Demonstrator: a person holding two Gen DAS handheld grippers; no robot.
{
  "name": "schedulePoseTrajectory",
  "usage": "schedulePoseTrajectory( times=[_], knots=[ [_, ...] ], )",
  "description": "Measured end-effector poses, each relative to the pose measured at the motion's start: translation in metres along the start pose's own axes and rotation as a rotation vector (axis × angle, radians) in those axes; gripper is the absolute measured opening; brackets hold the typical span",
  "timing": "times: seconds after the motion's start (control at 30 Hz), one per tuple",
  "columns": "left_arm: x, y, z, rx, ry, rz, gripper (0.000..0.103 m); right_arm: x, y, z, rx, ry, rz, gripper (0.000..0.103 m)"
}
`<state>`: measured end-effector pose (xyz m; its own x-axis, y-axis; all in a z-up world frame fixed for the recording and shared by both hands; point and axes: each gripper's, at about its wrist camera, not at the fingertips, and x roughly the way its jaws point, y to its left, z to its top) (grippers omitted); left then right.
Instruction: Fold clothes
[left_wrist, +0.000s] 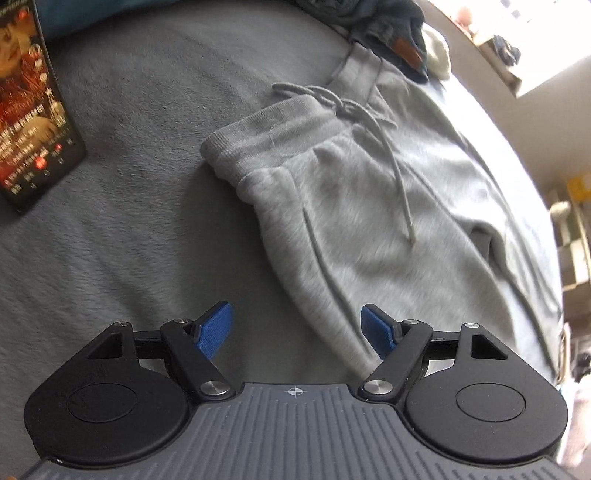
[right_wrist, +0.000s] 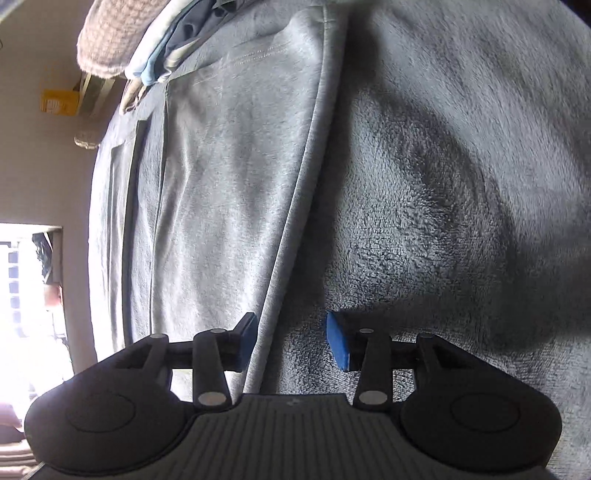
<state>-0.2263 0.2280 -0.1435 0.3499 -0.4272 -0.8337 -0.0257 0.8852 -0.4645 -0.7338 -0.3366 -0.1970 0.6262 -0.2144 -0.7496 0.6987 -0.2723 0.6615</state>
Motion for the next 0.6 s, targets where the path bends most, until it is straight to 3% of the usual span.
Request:
schedulePoseTrajectory(
  times=[0.23,0.6],
  knots=[
    [0.016,-0.003,-0.001,-0.024,0.010,-0.005,0.077,0.007,-0.010,0.004,0.082,-0.022,0.048,0.047],
    [0.027,-0.009,-0.004,0.027,0.034,0.054,0.077,0.010,-0.013,0.000,0.087,-0.031,0.049,0.048]
  ],
)
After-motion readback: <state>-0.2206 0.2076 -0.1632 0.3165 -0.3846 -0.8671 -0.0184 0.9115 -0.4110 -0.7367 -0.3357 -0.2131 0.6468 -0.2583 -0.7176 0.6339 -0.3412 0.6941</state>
